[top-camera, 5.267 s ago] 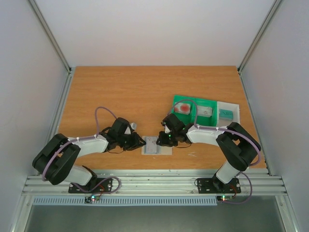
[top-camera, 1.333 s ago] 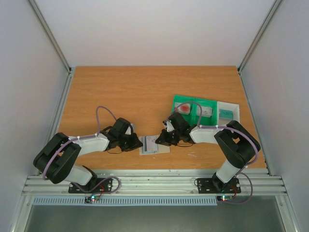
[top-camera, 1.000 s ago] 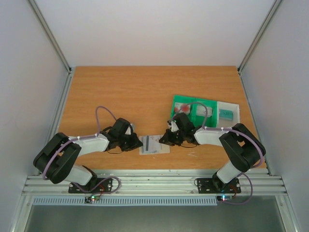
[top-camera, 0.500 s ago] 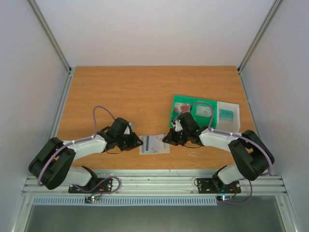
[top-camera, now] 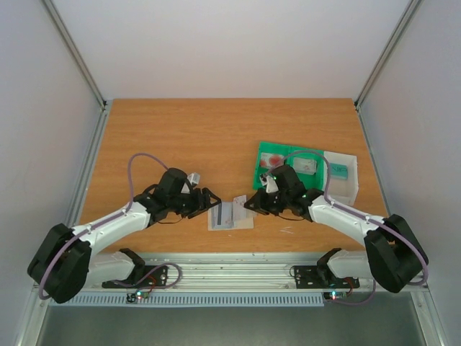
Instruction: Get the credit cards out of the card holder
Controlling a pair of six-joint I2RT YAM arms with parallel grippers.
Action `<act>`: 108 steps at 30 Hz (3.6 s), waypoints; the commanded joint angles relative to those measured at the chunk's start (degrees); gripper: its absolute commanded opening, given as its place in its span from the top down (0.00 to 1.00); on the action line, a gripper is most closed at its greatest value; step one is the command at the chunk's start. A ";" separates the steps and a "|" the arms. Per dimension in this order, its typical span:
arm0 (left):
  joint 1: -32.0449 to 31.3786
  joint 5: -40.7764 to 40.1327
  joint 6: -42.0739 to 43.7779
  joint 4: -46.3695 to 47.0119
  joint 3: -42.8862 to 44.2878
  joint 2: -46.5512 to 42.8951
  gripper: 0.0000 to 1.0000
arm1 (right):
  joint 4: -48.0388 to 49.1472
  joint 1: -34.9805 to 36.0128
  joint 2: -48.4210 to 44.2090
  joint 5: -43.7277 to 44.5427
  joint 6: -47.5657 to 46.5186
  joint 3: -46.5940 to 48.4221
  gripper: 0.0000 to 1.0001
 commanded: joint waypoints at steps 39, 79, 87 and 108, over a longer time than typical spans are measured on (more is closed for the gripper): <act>-0.19 16.21 -6.64 24.63 -2.54 -4.66 1.00 | -15.42 -2.08 -14.24 -4.88 -9.55 12.65 0.66; -0.19 31.69 5.30 17.28 3.30 -6.83 1.00 | -25.05 -3.66 -6.19 -21.55 -21.39 19.29 0.60; -0.19 31.38 4.49 18.80 2.46 -6.98 0.99 | -24.58 -3.62 -6.63 -21.25 -21.07 18.85 0.77; -0.19 15.52 10.35 3.36 5.81 -9.42 0.24 | -21.84 -3.63 -11.51 -10.03 -14.36 16.28 0.99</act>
